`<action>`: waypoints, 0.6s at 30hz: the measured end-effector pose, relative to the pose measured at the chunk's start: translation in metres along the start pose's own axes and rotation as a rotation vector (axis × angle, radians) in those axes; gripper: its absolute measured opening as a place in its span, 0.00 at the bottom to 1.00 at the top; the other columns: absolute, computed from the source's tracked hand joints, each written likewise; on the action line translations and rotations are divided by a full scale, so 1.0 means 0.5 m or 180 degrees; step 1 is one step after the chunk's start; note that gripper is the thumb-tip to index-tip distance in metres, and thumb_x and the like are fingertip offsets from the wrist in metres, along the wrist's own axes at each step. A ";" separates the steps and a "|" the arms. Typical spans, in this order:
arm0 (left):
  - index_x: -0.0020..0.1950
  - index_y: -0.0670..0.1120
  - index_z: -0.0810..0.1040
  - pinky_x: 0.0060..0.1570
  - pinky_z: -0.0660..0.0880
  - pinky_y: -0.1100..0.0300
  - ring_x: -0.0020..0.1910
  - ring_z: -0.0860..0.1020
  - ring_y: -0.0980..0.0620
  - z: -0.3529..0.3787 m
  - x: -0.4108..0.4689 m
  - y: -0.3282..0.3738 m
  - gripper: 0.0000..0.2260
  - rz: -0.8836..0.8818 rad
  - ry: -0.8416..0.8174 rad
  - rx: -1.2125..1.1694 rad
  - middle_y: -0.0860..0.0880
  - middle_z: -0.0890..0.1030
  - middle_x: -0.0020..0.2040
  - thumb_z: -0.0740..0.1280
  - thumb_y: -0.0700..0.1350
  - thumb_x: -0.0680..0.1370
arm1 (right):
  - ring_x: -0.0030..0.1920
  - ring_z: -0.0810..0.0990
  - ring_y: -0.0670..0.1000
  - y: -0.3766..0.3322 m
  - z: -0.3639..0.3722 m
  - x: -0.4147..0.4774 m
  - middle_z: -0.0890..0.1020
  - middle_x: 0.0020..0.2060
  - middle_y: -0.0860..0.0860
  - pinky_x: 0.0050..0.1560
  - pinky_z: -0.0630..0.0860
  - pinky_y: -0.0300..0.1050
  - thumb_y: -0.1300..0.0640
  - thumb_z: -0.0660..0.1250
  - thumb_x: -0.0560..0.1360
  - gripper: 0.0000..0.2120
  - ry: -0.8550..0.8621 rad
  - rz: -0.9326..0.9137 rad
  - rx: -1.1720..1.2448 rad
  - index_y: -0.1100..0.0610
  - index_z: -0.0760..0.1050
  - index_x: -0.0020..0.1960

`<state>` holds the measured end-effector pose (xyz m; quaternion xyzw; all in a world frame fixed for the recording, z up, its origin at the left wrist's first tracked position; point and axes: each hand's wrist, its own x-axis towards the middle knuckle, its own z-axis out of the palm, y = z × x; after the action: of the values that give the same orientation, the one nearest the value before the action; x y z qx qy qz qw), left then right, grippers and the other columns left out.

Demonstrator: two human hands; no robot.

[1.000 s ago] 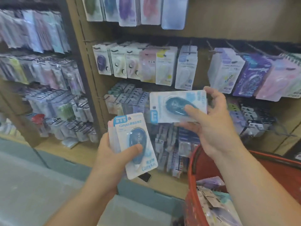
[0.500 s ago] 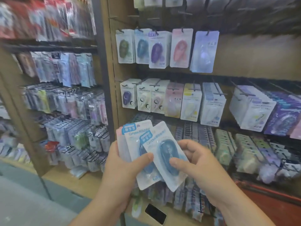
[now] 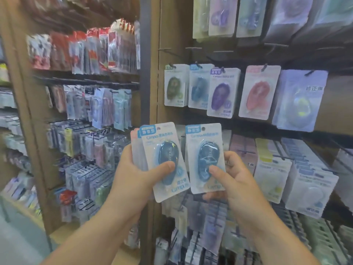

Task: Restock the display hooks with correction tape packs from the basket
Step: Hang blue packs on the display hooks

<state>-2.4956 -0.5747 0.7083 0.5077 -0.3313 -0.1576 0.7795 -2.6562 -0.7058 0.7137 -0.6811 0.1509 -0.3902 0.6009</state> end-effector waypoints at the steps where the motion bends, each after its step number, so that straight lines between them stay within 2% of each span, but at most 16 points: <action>1: 0.66 0.48 0.75 0.46 0.86 0.49 0.52 0.88 0.48 -0.003 0.024 0.000 0.33 0.0051 0.0016 0.0009 0.50 0.88 0.55 0.79 0.41 0.62 | 0.45 0.87 0.52 0.002 0.003 0.026 0.86 0.49 0.48 0.33 0.83 0.47 0.61 0.65 0.81 0.09 0.0027 -0.0046 0.0036 0.53 0.74 0.61; 3: 0.68 0.50 0.74 0.50 0.85 0.45 0.55 0.87 0.47 -0.009 0.066 -0.003 0.35 0.0145 -0.0014 0.0000 0.50 0.87 0.58 0.79 0.42 0.62 | 0.44 0.87 0.52 0.003 0.007 0.070 0.87 0.48 0.48 0.32 0.82 0.47 0.62 0.65 0.81 0.09 0.0034 -0.0155 0.0024 0.52 0.74 0.60; 4: 0.68 0.51 0.74 0.49 0.85 0.46 0.55 0.87 0.47 -0.010 0.087 -0.004 0.35 0.0175 -0.0032 -0.0028 0.50 0.87 0.59 0.80 0.43 0.63 | 0.44 0.87 0.52 0.002 0.009 0.089 0.86 0.49 0.48 0.33 0.82 0.47 0.61 0.65 0.81 0.09 0.0041 -0.0209 0.0003 0.51 0.74 0.59; 7: 0.67 0.51 0.75 0.40 0.85 0.53 0.52 0.88 0.49 -0.008 0.144 -0.008 0.32 0.0231 -0.0049 -0.0206 0.52 0.87 0.56 0.79 0.43 0.63 | 0.44 0.87 0.54 -0.002 0.011 0.138 0.86 0.48 0.48 0.35 0.81 0.51 0.58 0.67 0.80 0.06 0.0176 -0.0343 -0.0060 0.47 0.76 0.54; 9: 0.66 0.52 0.75 0.37 0.84 0.56 0.50 0.88 0.50 -0.008 0.180 -0.009 0.31 0.0258 -0.0131 -0.0305 0.53 0.88 0.54 0.78 0.43 0.63 | 0.42 0.86 0.53 -0.011 0.014 0.167 0.85 0.46 0.47 0.34 0.79 0.52 0.59 0.66 0.81 0.06 0.0332 -0.0505 -0.0191 0.50 0.76 0.56; 14: 0.66 0.56 0.75 0.44 0.86 0.50 0.55 0.87 0.48 -0.031 0.255 -0.007 0.34 0.0425 -0.0461 -0.0262 0.53 0.86 0.58 0.81 0.44 0.62 | 0.44 0.85 0.52 -0.045 0.032 0.227 0.85 0.50 0.49 0.33 0.80 0.47 0.59 0.65 0.81 0.08 0.0590 -0.0875 -0.0449 0.53 0.74 0.59; 16: 0.67 0.56 0.75 0.45 0.86 0.48 0.55 0.87 0.48 -0.043 0.284 0.001 0.39 0.0524 -0.0640 -0.0261 0.53 0.86 0.58 0.83 0.48 0.57 | 0.46 0.85 0.52 -0.059 0.047 0.249 0.85 0.52 0.50 0.34 0.81 0.45 0.59 0.65 0.82 0.08 0.0699 -0.0972 -0.0492 0.54 0.74 0.61; 18: 0.68 0.56 0.75 0.47 0.85 0.46 0.55 0.87 0.48 -0.053 0.314 0.013 0.41 0.0626 -0.0803 -0.0273 0.53 0.86 0.59 0.81 0.52 0.55 | 0.46 0.85 0.51 -0.073 0.065 0.272 0.85 0.52 0.49 0.34 0.81 0.47 0.58 0.65 0.82 0.08 0.0822 -0.1045 -0.0584 0.53 0.74 0.61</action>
<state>-2.3634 -0.6449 0.7631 0.4152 -0.4676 -0.1570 0.7644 -2.5542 -0.7663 0.7966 -0.6927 0.1486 -0.5514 0.4406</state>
